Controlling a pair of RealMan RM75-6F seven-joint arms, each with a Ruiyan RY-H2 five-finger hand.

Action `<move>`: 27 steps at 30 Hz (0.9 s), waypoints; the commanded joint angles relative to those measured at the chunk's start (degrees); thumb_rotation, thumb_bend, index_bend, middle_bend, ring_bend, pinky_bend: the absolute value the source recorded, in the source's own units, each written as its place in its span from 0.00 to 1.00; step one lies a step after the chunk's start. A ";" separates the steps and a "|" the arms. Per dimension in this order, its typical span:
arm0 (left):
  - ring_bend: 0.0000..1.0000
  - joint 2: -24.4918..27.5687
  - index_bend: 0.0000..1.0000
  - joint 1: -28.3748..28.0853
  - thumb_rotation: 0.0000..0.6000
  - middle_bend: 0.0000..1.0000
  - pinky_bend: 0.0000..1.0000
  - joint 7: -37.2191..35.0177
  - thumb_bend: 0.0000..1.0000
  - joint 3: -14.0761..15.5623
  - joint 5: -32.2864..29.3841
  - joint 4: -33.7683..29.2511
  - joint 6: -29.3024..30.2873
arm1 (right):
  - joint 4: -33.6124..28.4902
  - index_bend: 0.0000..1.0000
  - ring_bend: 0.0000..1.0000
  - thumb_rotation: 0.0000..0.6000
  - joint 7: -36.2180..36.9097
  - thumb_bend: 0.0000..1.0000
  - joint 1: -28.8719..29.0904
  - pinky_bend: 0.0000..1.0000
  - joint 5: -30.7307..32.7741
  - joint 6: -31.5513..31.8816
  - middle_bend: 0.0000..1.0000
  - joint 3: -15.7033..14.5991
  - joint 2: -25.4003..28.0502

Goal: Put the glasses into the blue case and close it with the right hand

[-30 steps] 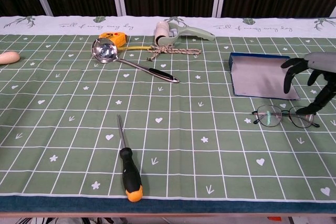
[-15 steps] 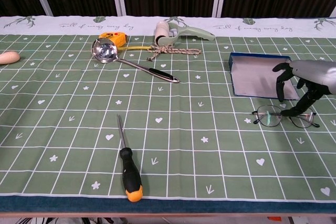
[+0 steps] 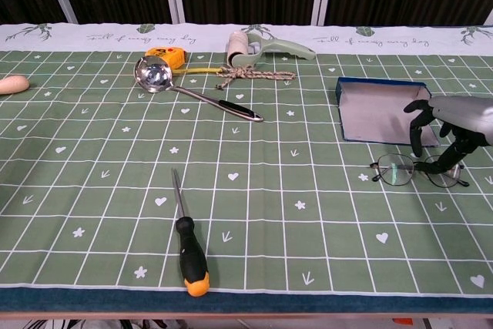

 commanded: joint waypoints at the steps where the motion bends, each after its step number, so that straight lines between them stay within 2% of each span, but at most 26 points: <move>1: 0.00 -0.02 0.19 0.01 1.00 0.00 0.00 -0.02 0.31 0.01 0.04 0.00 0.05 | 0.34 0.58 0.13 1.00 0.30 0.41 0.01 0.26 -0.03 -0.29 0.09 -0.13 -0.06; 16: 0.00 0.00 0.20 -0.02 1.00 0.00 0.00 -0.09 0.31 0.08 0.00 0.06 -0.05 | 0.91 0.60 0.13 1.00 1.30 0.48 0.29 0.26 -0.38 -1.15 0.09 -0.38 -0.19; 27: 0.00 0.05 0.20 -0.03 1.00 0.00 0.00 -0.17 0.31 0.05 0.00 -0.13 0.00 | 0.36 0.67 0.13 1.00 2.12 0.55 0.72 0.26 -0.93 -0.55 0.09 0.62 0.14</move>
